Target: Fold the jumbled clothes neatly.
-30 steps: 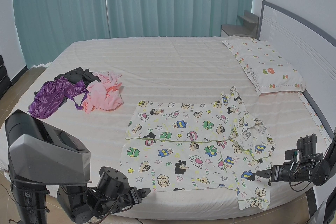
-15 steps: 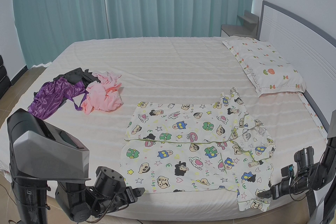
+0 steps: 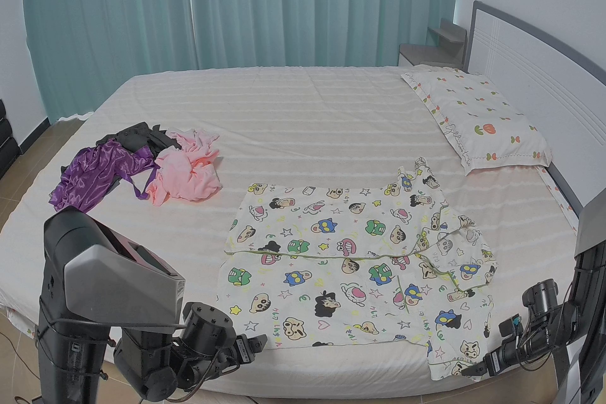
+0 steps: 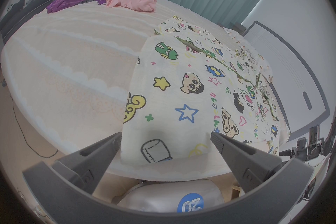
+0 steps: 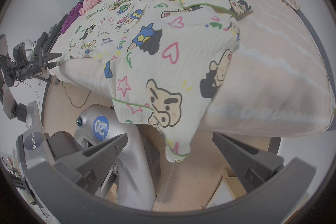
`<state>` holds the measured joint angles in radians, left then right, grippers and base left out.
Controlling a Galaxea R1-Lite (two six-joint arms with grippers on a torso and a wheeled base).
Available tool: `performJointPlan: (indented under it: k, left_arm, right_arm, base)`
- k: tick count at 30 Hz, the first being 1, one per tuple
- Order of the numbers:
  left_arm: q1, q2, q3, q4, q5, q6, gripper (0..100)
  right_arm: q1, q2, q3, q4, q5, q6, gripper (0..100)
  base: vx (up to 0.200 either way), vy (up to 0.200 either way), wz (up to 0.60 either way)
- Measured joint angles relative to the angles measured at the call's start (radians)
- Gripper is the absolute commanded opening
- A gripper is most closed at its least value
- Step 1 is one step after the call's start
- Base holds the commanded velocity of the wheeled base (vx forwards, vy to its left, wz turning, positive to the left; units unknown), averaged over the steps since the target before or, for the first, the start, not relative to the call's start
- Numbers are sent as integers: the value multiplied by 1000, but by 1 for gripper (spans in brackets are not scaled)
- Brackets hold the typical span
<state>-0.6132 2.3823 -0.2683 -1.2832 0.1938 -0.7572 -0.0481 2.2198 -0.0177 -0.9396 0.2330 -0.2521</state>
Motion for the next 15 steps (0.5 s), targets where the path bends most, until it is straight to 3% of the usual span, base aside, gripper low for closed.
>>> performJointPlan:
  k: [9, 15]
  left_arm:
    - [-2, 9, -8, 1, 0, 2, 100]
    - [-2, 10, -13, 1, 0, 1, 100]
  right_arm:
    - [-4, 73, 0, -114, 45, 1, 100]
    - [-7, 114, 0, -147, 18, 1, 100]
  base:
    - [0, 0, 0]
    - [0, 0, 0]
